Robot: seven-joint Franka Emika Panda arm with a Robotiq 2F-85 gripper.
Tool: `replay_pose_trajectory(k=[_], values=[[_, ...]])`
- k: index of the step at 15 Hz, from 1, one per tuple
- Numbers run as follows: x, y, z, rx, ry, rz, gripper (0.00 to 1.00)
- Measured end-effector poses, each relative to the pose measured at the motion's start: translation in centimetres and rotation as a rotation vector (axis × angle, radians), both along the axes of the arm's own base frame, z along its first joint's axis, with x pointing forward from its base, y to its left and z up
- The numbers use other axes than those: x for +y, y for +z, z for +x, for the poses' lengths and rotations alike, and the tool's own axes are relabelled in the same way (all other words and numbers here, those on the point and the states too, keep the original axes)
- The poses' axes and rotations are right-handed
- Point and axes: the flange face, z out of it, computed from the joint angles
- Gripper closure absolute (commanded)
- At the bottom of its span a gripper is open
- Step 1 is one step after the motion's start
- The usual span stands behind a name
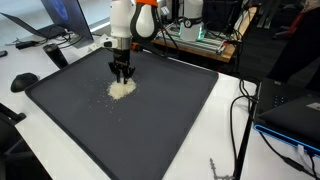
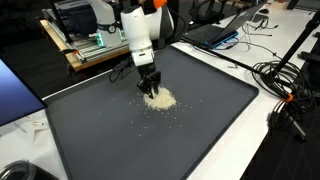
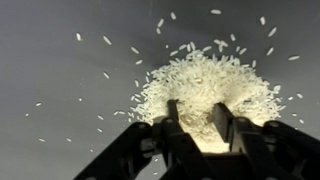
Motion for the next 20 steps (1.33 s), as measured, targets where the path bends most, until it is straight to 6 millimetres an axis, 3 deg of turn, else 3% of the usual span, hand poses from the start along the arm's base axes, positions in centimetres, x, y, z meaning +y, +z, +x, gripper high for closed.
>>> replay_pose_trajectory(k=[4,12,20], values=[[-0.4,0.8,-0.4,0.006,-0.013,-0.006,0.00],[2.3,4.0,-1.5,-0.007,-0.113,-0.031,0.00],[8.9,6.4,-1.7,-0.062,-0.266,-0.102,0.00]])
